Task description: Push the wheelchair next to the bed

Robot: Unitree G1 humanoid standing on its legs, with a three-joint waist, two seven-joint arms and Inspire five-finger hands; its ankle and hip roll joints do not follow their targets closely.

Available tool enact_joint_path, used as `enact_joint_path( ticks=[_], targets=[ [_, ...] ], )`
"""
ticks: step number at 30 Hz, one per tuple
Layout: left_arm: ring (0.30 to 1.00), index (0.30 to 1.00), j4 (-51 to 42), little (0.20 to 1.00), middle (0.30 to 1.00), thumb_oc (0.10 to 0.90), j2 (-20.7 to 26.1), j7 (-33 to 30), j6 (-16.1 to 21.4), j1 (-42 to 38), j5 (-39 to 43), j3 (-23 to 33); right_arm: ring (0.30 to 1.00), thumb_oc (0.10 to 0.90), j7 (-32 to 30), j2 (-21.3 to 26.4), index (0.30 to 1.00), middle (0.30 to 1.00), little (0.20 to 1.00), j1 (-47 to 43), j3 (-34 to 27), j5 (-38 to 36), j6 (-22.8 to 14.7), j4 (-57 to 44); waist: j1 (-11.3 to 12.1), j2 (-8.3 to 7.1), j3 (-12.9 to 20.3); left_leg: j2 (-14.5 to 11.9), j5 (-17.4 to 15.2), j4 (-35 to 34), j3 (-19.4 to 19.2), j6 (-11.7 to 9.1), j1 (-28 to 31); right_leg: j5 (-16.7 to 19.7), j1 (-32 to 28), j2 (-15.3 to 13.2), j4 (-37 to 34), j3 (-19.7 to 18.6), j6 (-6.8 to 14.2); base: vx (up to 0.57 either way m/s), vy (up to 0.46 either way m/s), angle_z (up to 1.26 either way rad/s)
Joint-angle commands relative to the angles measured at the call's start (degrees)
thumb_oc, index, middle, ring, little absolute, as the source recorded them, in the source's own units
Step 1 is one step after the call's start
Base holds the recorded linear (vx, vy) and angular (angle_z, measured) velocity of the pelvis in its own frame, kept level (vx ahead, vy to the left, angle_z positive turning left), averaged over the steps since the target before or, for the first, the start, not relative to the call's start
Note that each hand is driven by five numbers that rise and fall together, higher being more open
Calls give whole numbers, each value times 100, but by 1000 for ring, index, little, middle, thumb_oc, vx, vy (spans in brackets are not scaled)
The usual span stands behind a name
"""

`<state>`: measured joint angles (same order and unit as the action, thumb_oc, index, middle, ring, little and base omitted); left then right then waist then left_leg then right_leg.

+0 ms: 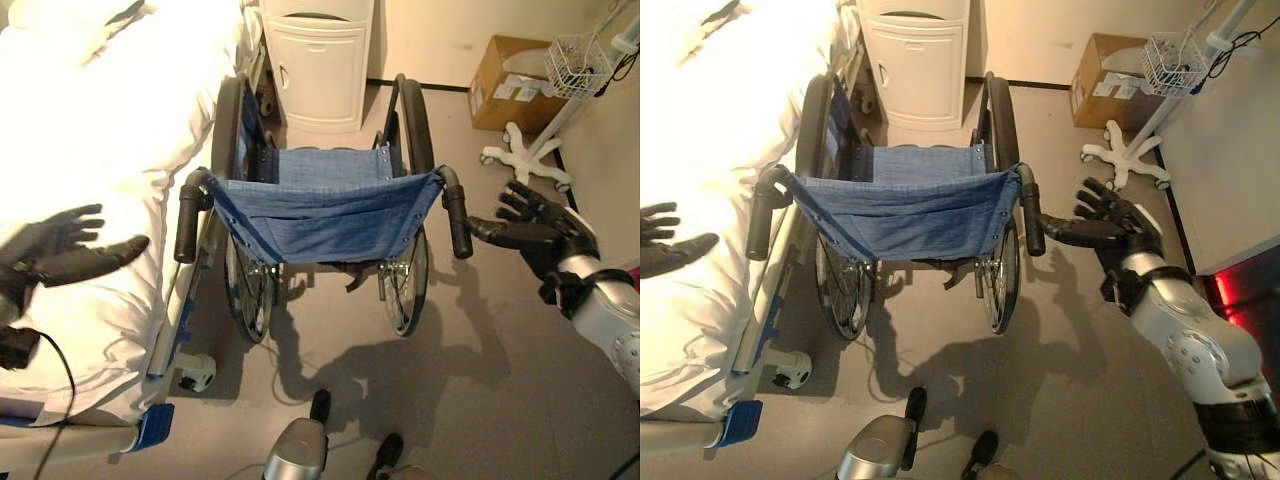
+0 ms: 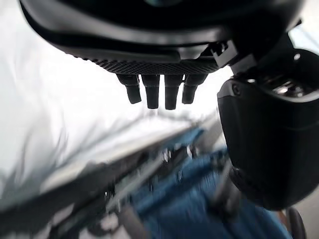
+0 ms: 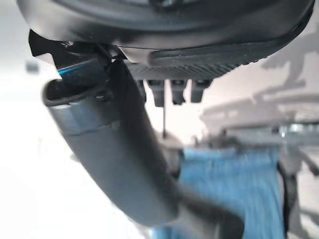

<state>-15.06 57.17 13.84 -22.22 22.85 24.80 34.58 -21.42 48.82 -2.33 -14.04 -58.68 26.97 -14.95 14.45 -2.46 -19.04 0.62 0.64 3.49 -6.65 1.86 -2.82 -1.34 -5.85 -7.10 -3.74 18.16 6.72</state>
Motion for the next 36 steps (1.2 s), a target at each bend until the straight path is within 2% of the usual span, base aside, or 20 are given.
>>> enact_joint_path(
  ticks=[1, 5, 7, 8, 11, 12, 13, 16, 20, 23, 27, 28, 29, 30, 31, 34, 36],
  targets=[
    [900, 900, 192, 900, 900, 800, -214, -149, 37, 588, 46, 457, 900, 800, -148, -15, 900, 900, 900, 663, -770, 290, -863, 136, -429, 74, 632, -249, -17, 445, 121, -526, -354, 48, 22, 139, 280, 174, -26, -15, 18, -6],
    [900, 900, 398, 900, 900, 800, -606, -147, -88, 834, 240, 284, 900, 800, -209, -335, 900, 900, 900, 1221, -1088, 28, -1066, 417, -527, 69, 648, -248, 11, 345, 64, -507, -295, 81, 56, 130, 224, 139, -5, -26, 11, -6],
    [900, 900, 456, 900, 900, 800, -789, -37, -200, 969, 377, 128, 900, 800, -129, -511, 900, 900, 900, 1434, -1212, -389, -1406, 692, -574, 85, 646, -256, 9, 310, 23, -500, -248, 103, 62, 127, 194, 103, 3, -40, 18, -13],
    [900, 900, 528, 900, 900, 800, -929, 16, -351, 1015, 391, -77, 900, 800, -6, -753, 900, 900, 900, 1510, -1298, -934, -1838, 908, -618, 104, 646, -268, -16, 299, -21, -502, -213, 106, 48, 118, 176, 99, 24, -36, 11, -10],
    [900, 900, 770, 900, 900, 800, -961, 63, -468, 1021, 351, -385, 900, 800, 65, -1044, 900, 900, 900, 1547, -1273, -1101, -2086, 1148, -671, 138, 660, -266, -26, 276, -54, -503, -189, 125, 60, 108, 173, 102, 59, -10, 13, -3],
    [900, 900, 829, 900, 900, 800, -962, 144, -614, 998, 311, -532, 900, 800, 30, -1098, 900, 900, 900, 1561, -1209, -1068, -2084, 1216, -693, 152, 660, -263, -29, 265, -65, -500, -174, 131, 62, 101, 174, 103, 69, -7, 24, -7],
    [900, 900, 841, 900, 900, 800, -971, 280, -880, 969, 171, -783, 900, 800, -8, -1117, 900, 900, 900, 1604, -1082, -1109, -2031, 1293, -713, 174, 659, -255, -29, 253, -65, -488, -148, 153, 58, 89, 155, 97, 78, 1, 17, -5],
    [900, 900, 847, 900, 900, 800, -1075, 261, -1367, 999, 318, -1199, 900, 800, -3, -1144, 900, 900, 900, 1764, -768, -1297, -1913, 1566, -711, 192, 716, -227, -17, 157, -36, -464, -32, 221, 35, 75, 88, 114, 115, 25, 5, -8],
    [900, 900, 1060, 900, 900, 800, -1137, 252, -1692, 814, 814, -1722, 900, 800, 105, -1182, 900, 900, 900, 1749, -318, -1302, -1838, 2259, -734, 178, 805, -207, 9, -7, -2, -459, 143, 262, 22, 89, 58, 97, 128, 62, 10, -1],
    [900, 900, 1342, 900, 900, 800, -1312, -112, -1868, 325, 1269, -2496, 900, 800, 165, -1313, 900, 900, 900, 1572, 216, -1320, -1659, 3128, -760, 148, 905, -188, 23, -153, 34, -459, 275, 266, -17, 110, 30, 113, 125, 65, 6, 4],
    [900, 900, 1564, 900, 900, 800, -1544, -232, -1718, -214, 1299, -3451, 900, 800, 204, -1518, 900, 900, 900, 1300, 842, -1492, -1326, 4040, -751, 136, 983, -175, 6, -267, 73, -439, 380, 257, -51, 129, 16, 141, 107, 46, 0, 3],
    [900, 900, 1578, 900, 900, 800, -1561, -201, -1710, -249, 1277, -3508, 900, 800, 195, -1533, 900, 900, 900, 1279, 871, -1490, -1289, 4080, -754, 134, 1001, -172, 20, -272, 77, -436, 357, 266, -26, 126, 16, 147, 105, 28, 3, 10],
    [900, 900, 1559, 900, 900, 800, -1673, -122, -1766, -363, 1206, -3770, 900, 800, 179, -1605, 900, 900, 900, 1218, 1053, -1520, -1073, 4310, -740, 141, 1002, -168, -10, -295, 86, -426, 405, 246, -59, 133, 12, 149, 97, 23, 6, 11],
    [900, 900, 1647, 900, 900, 800, -1823, -292, -1727, -528, 1232, -4177, 900, 800, 408, -1727, 900, 900, 900, 1068, 1264, -1428, -971, 4825, -724, 159, 1026, -165, -8, -326, 102, -402, 420, 259, -49, 128, 13, 159, 97, 32, 5, 5],
    [900, 900, 1743, 900, 900, 800, -1903, -390, -1705, -589, 1232, -4325, 900, 800, 466, -1808, 900, 900, 900, 1004, 1366, -1372, -974, 5017, -718, 166, 1038, -164, -14, -339, 109, -394, 430, 256, -45, 129, 17, 162, 98, 26, 3, 8],
    [900, 900, 2468, 900, 900, 800, -2262, -835, -1610, -905, 1352, -4794, 900, 800, 552, -2143, 900, 900, 900, 715, 1734, -926, -891, 5717, -695, 186, 1051, -157, -41, -409, 133, -371, 502, 239, -58, 134, 31, 173, 99, 16, 0, 7],
    [900, 900, 3475, 900, 900, 800, -2673, -1130, -1406, -1112, 1191, -5021, 900, 800, 639, -2464, 900, 900, 900, 540, 2001, -554, -701, 6226, -699, 179, 1081, -153, -49, -493, 136, -361, 561, 232, -61, 142, 28, 167, 94, 0, 0, 0]
  ],
)
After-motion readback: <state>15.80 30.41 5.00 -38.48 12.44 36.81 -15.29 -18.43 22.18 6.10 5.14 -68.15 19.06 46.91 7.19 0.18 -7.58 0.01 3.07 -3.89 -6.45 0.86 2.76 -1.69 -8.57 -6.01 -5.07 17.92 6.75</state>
